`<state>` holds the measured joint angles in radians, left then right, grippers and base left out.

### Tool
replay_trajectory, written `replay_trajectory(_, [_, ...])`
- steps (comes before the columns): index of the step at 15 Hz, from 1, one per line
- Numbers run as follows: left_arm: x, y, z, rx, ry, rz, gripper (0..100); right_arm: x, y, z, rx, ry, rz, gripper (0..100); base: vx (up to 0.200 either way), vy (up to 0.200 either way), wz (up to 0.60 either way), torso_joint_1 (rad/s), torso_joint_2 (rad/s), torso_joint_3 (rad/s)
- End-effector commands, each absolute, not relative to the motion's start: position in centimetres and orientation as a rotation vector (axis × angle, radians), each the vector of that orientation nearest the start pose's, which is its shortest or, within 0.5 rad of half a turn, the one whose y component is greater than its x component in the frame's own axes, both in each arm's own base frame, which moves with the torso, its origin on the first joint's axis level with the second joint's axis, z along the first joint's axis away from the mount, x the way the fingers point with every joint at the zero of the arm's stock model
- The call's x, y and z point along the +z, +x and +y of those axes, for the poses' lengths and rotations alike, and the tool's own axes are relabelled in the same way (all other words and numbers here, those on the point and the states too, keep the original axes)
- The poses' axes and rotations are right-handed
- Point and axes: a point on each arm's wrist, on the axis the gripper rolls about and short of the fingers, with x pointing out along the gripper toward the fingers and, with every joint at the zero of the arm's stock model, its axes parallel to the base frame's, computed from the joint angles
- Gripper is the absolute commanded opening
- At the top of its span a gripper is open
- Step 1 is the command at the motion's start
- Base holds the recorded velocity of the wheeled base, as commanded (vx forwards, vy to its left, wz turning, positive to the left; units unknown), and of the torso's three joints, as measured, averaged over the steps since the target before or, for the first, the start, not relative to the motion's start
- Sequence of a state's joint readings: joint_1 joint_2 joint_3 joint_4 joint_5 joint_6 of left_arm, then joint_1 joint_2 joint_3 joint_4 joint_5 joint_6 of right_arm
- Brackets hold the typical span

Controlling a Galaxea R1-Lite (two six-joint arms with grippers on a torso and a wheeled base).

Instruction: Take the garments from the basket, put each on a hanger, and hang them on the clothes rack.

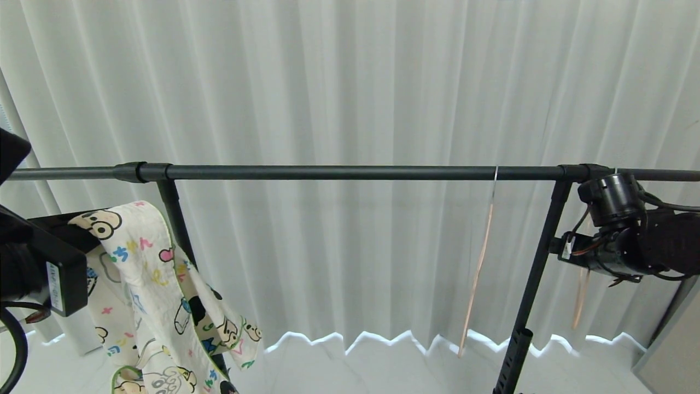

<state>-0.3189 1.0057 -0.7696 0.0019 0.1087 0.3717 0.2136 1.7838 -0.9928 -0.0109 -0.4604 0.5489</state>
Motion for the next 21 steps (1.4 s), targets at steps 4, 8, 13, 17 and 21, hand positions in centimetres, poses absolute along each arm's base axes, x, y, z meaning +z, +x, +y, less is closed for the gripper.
replay_trajectory(4, [26.0, 12.1, -3.7, -0.252, 0.42, 0.199, 0, 15.6, 30.2, 5.6, -0.453, 0.301, 0.663, 100, 0.0, 0.0, 0.0, 0.0, 0.0, 0.0])
replay_trajectory(8, [26.0, 12.1, -3.7, -0.251, 0.42, 0.198, 0, 16.1, 29.8, 5.6, -0.453, 0.304, 0.662, 0, 0.0, 0.0, 0.0, 0.0, 0.0, 0.0])
replay_trajectory(13, [26.1, 12.0, -3.7, -0.251, 0.419, 0.193, 0, 16.1, 29.2, 5.4, -0.466, 0.296, 0.696, 0, 0.0, 0.0, 0.0, 0.0, 0.0, 0.0])
replay_trajectory(17, [26.1, 12.0, -3.7, -0.251, 0.419, 0.193, 0, 17.7, 27.5, 5.5, -0.445, 0.289, 0.688, 0, 0.0, 0.0, 0.0, 0.0, 0.0, 0.0])
replay_trajectory(21, [26.1, 12.0, -3.7, -0.248, 0.423, 0.192, 0, 19.6, 23.8, 4.7, -0.392, 0.19, 0.687, 0, 0.0, 0.0, 0.0, 0.0, 0.0, 0.0])
